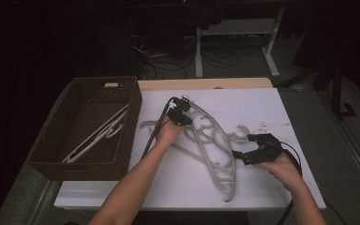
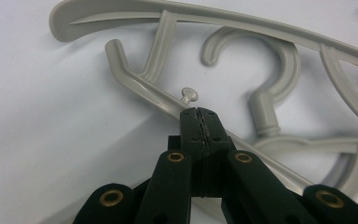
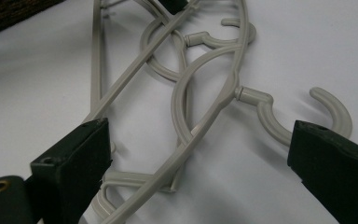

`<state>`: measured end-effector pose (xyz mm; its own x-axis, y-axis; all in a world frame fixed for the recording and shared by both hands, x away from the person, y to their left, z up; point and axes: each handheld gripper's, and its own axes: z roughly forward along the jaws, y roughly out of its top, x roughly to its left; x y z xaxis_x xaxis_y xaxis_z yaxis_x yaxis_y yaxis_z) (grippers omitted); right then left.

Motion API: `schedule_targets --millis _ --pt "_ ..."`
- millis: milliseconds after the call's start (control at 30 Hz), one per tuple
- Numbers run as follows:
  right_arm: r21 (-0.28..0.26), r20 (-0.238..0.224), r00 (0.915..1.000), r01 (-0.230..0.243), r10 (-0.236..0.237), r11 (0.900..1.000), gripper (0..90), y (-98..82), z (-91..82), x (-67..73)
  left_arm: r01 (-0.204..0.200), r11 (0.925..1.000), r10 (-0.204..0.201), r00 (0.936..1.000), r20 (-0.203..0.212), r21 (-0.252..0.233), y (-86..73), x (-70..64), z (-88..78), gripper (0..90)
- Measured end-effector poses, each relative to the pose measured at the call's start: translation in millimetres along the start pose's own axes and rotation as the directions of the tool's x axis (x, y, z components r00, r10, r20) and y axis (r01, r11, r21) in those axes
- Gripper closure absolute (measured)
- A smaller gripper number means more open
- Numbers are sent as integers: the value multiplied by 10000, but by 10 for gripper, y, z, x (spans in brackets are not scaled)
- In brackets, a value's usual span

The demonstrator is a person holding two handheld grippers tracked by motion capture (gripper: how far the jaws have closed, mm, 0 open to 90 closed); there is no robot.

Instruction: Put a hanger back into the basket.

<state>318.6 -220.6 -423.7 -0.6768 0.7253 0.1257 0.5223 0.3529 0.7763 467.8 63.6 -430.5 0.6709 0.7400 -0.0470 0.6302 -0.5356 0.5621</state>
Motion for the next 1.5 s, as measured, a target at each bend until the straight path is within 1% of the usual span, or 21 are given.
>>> schedule_targets --millis 67,133,200,300,333,433,467,500,567,667,767,867,933,967,1167,1200,1233,1267,1333,1400,1500 --pt "-13 -1 10000 -57 57 10000 58 -3 -9 -2 -7 9998 10 9999 170 -189 3 3 -25 898" --pt "-83 0 10000 -46 46 10000 64 -8 -20 -11 -186 9989 197 9995 247 -436 -19 1 -96 826" --pt "-85 4 10000 -96 96 9999 74 -18 -31 -14 -228 9972 268 9981 560 -715 -64 8 -191 742" --pt "-74 -3 9999 -121 121 9999 112 -29 -49 -12 -307 9934 451 9903 1311 -1102 -164 19 -348 587" --pt "-85 -47 9999 -119 118 9999 126 -31 -60 -7 -340 9916 544 9850 1637 -1246 -204 20 -404 543" --pt "-131 -21 9999 -144 143 9998 134 -30 -77 7 -404 9859 816 9632 2560 -1624 -328 -33 -545 458" --pt "-135 -13 9999 -155 155 9998 134 -30 -77 8 -535 9821 1061 9495 2952 -1808 -395 -106 -608 454" --pt "-119 34 9998 -189 189 9998 134 -31 -72 7 -596 9808 1162 9433 3109 -1859 -428 -148 -636 471" --pt "-86 116 9997 -211 212 9997 133 -33 -66 1 -744 9771 1419 9260 3498 -1993 -497 -263 -684 498" --pt "-117 259 9992 -285 288 9995 133 -36 -68 -15 -1131 9686 1979 8896 4115 -2214 -589 -499 -732 635" --pt "-165 334 9987 -385 390 9991 133 -42 -81 -40 -1667 9597 2535 8606 4416 -2262 -617 -726 -731 788" --pt "-254 428 9978 -486 497 9985 132 -49 -92 -75 -2027 9509 2942 8267 4797 -2339 -613 -952 -688 881" --pt "-303 519 9969 -582 598 9978 132 -53 -98 -100 -2409 9417 3289 8059 4924 -2348 -605 -1136 -626 899" --pt "-337 569 9964 -617 635 9975 132 -56 -98 -116 -2492 9399 3357 7993 4983 -2335 -603 -1197 -599 900" --pt "-393 730 9945 -726 753 9966 132 -67 -105 -168 -3115 9234 3839 7445 5461 -2245 -565 -1640 -384 900" --pt "-422 762 9941 -736 767 9964 132 -70 -107 -180 -3249 9191 3939 7373 5489 -2231 -560 -1707 -355 900" --pt "-443 802 9936 -765 799 9961 132 -74 -109 -192 -3288 9179 3965 7343 5510 -2222 -560 -1759 -333 900" --pt "-455 865 9927 -804 841 9957 131 -77 -111 -200 -3430 9140 4042 7249 5579 -2165 -559 -1837 -295 900" --pt "-478 987 9907 -888 932 9949 132 -88 -111 -228 -3758 9036 4239 7160 5547 -2055 -563 -1941 -238 900" --pt "-501 1083 9891 -949 998 9942 131 -97 -116 -248 -4006 8974 4324 7140 5507 -1852 -584 -2017 -183 900" --pt "-545 1137 9877 -1012 1069 9934 131 -107 -131 -265 -4310 8896 4401 7210 5353 -1509 -619 -2045 -141 900"
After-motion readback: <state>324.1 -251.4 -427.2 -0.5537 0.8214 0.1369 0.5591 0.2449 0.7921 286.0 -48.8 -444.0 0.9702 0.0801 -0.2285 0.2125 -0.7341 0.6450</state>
